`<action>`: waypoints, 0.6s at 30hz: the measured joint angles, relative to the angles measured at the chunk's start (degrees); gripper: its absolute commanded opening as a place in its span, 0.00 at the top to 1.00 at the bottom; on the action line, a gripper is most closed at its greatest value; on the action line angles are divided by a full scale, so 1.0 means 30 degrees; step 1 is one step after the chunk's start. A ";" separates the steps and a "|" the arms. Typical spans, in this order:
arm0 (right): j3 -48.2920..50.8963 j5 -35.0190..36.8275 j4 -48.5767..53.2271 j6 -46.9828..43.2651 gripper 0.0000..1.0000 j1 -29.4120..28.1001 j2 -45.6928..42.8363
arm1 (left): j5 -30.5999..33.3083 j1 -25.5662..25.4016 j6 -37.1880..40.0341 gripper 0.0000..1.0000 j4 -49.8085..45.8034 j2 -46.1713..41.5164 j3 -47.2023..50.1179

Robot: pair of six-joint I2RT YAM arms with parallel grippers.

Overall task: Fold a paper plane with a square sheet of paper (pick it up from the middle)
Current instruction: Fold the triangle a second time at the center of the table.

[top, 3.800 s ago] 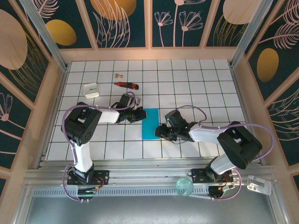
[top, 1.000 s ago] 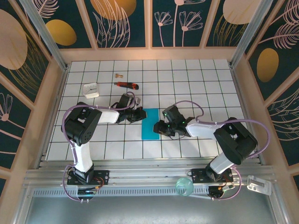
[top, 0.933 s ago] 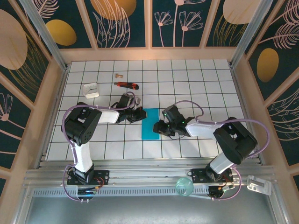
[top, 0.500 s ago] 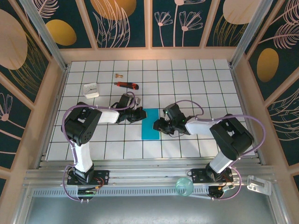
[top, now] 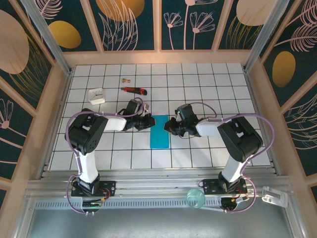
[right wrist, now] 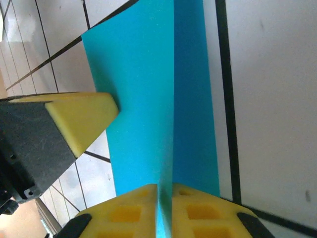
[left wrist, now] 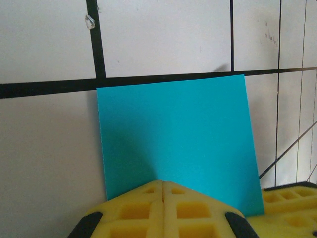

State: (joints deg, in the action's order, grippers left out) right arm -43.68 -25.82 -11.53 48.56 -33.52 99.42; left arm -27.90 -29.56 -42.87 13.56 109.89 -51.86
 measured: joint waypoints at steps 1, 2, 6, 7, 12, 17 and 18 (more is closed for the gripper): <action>-0.0051 -0.0073 -0.0073 0.0007 0.91 0.0051 0.0160 | 0.0000 0.0000 0.0007 0.96 -0.0007 0.0000 0.0000; -0.0058 -0.0087 -0.0087 0.0015 0.93 0.0073 0.0233 | 0.0000 0.0000 0.0007 0.93 -0.0022 0.0000 -0.0022; -0.0058 -0.0226 -0.0131 0.0474 0.97 0.0073 0.0233 | -0.0226 -0.0007 -0.0117 0.70 0.0000 -0.0117 -0.0102; -0.0058 -0.0226 -0.0117 0.0605 0.97 0.0080 0.0219 | -0.0226 -0.0029 -0.0102 0.64 -0.0015 -0.0313 -0.0095; 0.0022 -0.0226 -0.0117 0.1647 0.99 0.0080 -0.0313 | 0.0634 -0.0379 0.0124 0.54 0.0146 -0.3206 0.1880; 0.0102 -0.0291 -0.0102 0.2688 0.99 0.0080 -0.0721 | 0.3526 -0.2798 0.1596 0.42 0.1297 -0.8218 0.4903; 0.0109 -0.0299 -0.0095 0.2900 0.99 0.0080 -0.0729 | 0.4320 -0.3679 0.2098 0.39 0.1450 -0.9041 0.5413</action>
State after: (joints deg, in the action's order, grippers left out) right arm -43.35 -26.72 -11.81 57.25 -33.28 97.23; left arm -14.94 -40.60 -36.58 17.91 82.76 -35.62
